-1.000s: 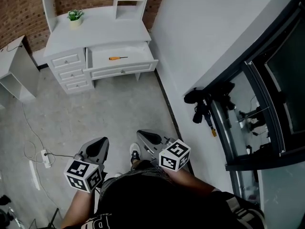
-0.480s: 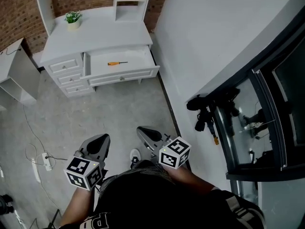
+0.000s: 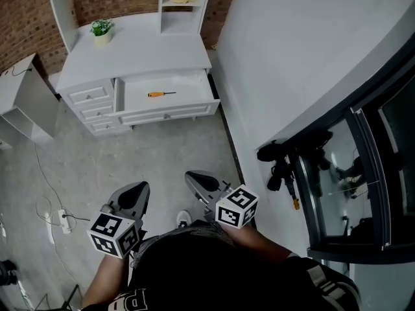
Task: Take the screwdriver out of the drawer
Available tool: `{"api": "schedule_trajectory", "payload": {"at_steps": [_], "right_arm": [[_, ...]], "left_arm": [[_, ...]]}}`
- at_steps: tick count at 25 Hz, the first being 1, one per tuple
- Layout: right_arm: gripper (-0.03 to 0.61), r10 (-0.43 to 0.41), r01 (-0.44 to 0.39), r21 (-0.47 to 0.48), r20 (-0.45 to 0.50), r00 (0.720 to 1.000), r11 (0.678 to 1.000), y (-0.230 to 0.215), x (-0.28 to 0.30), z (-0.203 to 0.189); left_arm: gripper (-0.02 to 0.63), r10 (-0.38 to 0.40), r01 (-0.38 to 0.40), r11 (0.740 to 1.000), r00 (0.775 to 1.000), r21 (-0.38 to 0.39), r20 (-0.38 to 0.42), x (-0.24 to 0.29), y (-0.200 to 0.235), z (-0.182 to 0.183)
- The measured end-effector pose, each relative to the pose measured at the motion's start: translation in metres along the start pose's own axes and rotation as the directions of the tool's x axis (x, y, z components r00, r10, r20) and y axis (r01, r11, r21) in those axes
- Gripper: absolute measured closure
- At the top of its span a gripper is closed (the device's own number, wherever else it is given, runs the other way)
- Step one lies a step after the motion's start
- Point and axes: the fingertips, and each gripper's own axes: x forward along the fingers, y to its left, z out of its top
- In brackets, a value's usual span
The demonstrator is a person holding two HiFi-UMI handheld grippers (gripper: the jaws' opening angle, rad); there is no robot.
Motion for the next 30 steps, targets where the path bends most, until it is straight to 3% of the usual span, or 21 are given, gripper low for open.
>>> {"api": "schedule_trajectory", "payload": {"at_steps": [5, 19, 30], "right_arm": [[0.572, 0.023, -0.022, -0.016, 0.013, 1.000, 1.000, -0.017, 0.004, 0.017], [0.573, 0.025, -0.025, -0.002, 0.031, 0.999, 1.000, -0.057, -0.001, 0.032], [0.573, 0.025, -0.025, 0.018, 0.009, 1.000, 1.000, -0.067, 0.004, 0.026]], "left_arm": [[0.598, 0.018, -0.017, 1.000, 1.000, -0.024, 0.023, 0.017, 0.002, 0.012], [0.598, 0.015, -0.015, 1.000, 1.000, 0.008, 0.008, 0.059, -0.003, 0.028], [0.598, 0.022, -0.022, 1.000, 1.000, -0.013, -0.007, 0.069, 0.003, 0.026]]}}
